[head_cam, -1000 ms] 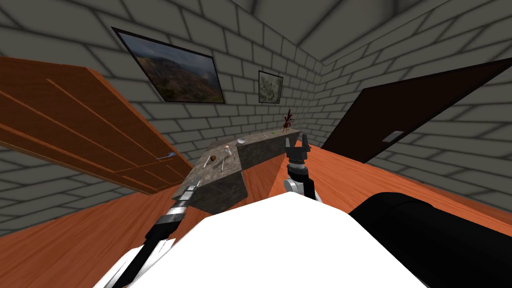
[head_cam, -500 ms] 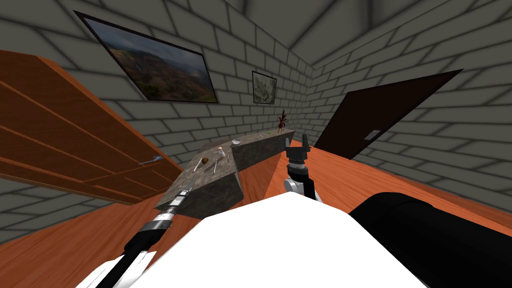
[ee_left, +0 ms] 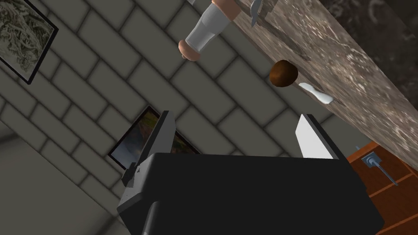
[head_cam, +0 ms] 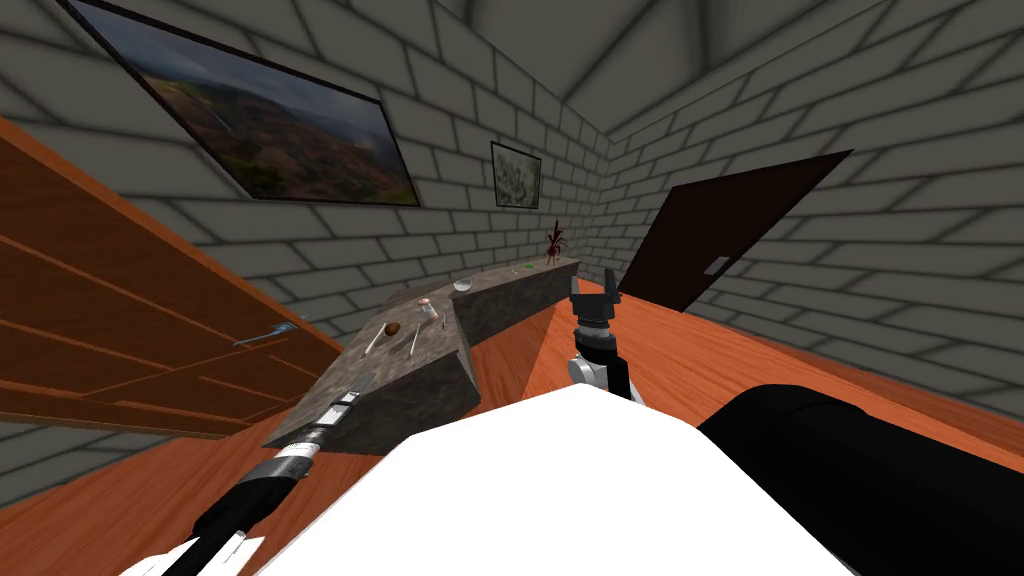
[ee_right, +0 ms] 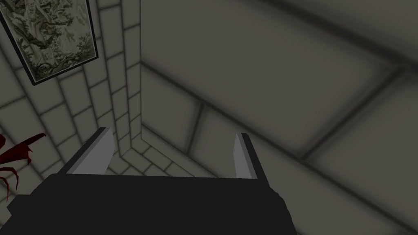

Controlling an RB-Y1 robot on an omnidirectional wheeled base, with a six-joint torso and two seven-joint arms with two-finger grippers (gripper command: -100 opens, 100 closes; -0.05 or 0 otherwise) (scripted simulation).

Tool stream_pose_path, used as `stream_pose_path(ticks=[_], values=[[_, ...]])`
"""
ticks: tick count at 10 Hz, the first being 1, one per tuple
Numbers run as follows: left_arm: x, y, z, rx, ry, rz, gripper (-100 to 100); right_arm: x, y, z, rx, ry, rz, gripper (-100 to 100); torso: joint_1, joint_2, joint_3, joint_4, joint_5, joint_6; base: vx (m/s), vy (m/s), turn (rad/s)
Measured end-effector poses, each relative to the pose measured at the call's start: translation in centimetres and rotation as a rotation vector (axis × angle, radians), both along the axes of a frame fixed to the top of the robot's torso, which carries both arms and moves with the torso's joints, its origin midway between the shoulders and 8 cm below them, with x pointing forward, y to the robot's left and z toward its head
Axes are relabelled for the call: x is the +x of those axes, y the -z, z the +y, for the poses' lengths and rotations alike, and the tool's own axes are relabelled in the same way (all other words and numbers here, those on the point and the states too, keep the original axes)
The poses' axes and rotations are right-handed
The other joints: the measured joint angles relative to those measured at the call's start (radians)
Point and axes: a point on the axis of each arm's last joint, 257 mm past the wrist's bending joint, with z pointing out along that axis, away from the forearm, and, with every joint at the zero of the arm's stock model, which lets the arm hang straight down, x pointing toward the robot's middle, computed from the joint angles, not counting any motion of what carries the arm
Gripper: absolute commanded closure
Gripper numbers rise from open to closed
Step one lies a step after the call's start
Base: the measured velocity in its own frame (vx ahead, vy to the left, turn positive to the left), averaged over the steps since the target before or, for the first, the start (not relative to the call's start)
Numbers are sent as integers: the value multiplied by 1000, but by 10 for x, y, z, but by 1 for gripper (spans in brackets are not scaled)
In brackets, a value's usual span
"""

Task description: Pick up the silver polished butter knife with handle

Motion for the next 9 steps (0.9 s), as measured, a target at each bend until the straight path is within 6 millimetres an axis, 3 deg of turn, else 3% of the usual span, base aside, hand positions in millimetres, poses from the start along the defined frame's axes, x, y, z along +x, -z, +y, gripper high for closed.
stream_pose_path(ticks=[6, 9], values=[[-40, 33, 94, 122, -107, 233, -100, 0, 0, 0, 0, 0, 0, 0, -2, -4, -2, -1, -1, 1, 58, -84, -212], [-62, 40, 128, 170, -158, 321, -100, 0, 0, 0, 0, 0, 0, 0, 2, 0, 0, 0, 0, -1, 36, -41, -157]])
